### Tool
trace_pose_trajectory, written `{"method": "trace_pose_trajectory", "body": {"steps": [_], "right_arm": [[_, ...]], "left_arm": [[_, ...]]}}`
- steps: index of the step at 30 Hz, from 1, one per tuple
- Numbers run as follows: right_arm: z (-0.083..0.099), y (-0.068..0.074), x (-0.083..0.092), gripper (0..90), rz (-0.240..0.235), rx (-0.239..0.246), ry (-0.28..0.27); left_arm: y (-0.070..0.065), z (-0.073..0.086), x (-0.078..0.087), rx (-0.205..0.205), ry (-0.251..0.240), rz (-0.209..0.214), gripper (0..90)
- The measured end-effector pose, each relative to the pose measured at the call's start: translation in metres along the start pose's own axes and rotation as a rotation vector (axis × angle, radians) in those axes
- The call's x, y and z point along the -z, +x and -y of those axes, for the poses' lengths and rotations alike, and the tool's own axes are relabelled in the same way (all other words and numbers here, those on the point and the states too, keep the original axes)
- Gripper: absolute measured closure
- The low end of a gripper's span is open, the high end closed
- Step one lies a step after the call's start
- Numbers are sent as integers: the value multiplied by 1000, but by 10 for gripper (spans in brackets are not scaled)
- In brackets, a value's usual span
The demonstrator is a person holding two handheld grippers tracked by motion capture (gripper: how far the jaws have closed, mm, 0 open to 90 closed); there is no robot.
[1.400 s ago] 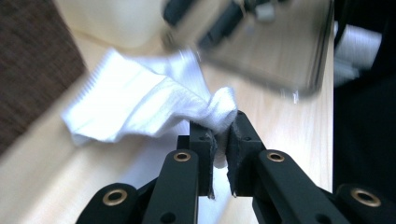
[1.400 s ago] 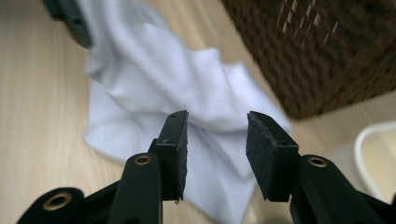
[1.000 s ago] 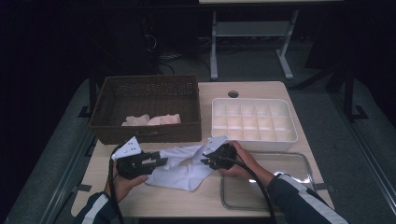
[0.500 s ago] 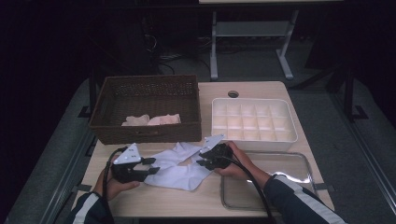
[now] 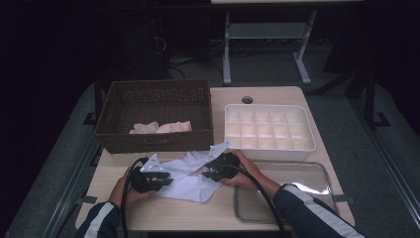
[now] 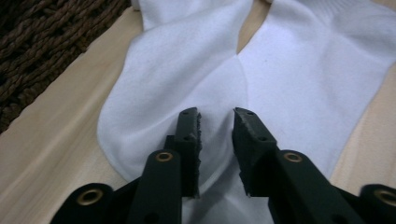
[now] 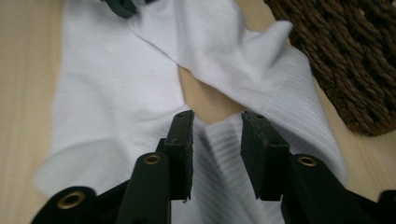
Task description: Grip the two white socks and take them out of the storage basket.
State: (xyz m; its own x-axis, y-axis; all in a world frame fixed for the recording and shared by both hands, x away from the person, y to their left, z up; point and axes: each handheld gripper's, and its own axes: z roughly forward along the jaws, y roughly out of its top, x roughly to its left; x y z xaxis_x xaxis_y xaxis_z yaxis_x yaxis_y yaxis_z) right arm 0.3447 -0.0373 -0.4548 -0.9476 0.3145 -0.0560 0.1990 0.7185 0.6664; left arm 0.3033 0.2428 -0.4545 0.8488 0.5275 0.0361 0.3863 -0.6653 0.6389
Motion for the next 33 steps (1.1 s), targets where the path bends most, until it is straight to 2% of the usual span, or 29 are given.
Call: {"method": "trace_pose_trajectory", "body": {"steps": [1, 2, 3, 6, 7, 9, 10, 12, 13, 14, 15, 16, 18, 20, 21, 22, 24, 25, 27, 30, 32, 33], "right_arm": [[0, -2, -2, 676, -6, -28, 4], [1, -4, -3, 698, -10, -25, 1], [1, -5, -4, 734, -7, -44, 3], [2, -7, -4, 791, -2, -45, 10], [2, -7, -3, 805, -1, -59, 17], [2, -8, 1, 820, 4, -54, 10], [1, -8, 4, 821, 5, -45, 1], [-1, -8, 12, 821, 0, -19, -23], [-3, -6, 18, 820, 1, -29, -24], [-4, -6, 24, 820, 4, 9, -40], [-5, -5, 30, 820, 1, 19, -59], [-5, -4, 38, 819, -11, 15, -69], [-6, -1, 53, 819, -27, 34, -85], [-4, 1, 68, 819, -77, 37, -105], [-2, 2, 74, 819, -80, 54, -104], [0, 2, 80, 819, -84, 70, -102], [5, 3, 85, 819, -101, 112, -99], [8, 4, 87, 819, -105, 146, -91], [11, 4, 87, 819, -128, 172, -69], [15, 6, 82, 817, -171, 196, -30], [18, 6, 78, 805, -162, 214, 9], [19, 4, 76, 804, -149, 198, 11]], "left_arm": [[0, 0, 0, 1, -1, 1, 774], [0, 0, 0, -5, 0, 2, 816], [0, 0, 1, -12, 1, 2, 864], [0, -2, 2, -27, 1, 7, 889], [-1, -2, 4, -26, -12, -7, 890], [0, -6, 13, -25, -66, -22, 891], [0, -10, 22, -19, -116, -29, 891], [-2, -15, 34, -12, -177, -36, 891], [-2, -18, 41, -18, -198, -46, 891], [-3, -21, 48, -8, -235, -42, 891], [-4, -23, 55, -5, -265, -45, 890], [-5, -26, 63, 6, -300, -59, 891], [-6, -29, 73, 27, -344, -50, 891], [-5, -30, 85, 54, -387, -47, 890], [-4, -29, 89, 58, -397, -51, 890], [-3, -29, 93, 63, -399, -66, 891], [0, -26, 95, 91, -399, -60, 891], [1, -25, 94, 106, -392, -67, 892], [5, -22, 89, 130, -361, -74, 892], [14, -15, 80, 173, -320, -82, 892], [20, -10, 74, 204, -302, -84, 892], [23, -9, 71, 209, -291, -87, 891]]}}
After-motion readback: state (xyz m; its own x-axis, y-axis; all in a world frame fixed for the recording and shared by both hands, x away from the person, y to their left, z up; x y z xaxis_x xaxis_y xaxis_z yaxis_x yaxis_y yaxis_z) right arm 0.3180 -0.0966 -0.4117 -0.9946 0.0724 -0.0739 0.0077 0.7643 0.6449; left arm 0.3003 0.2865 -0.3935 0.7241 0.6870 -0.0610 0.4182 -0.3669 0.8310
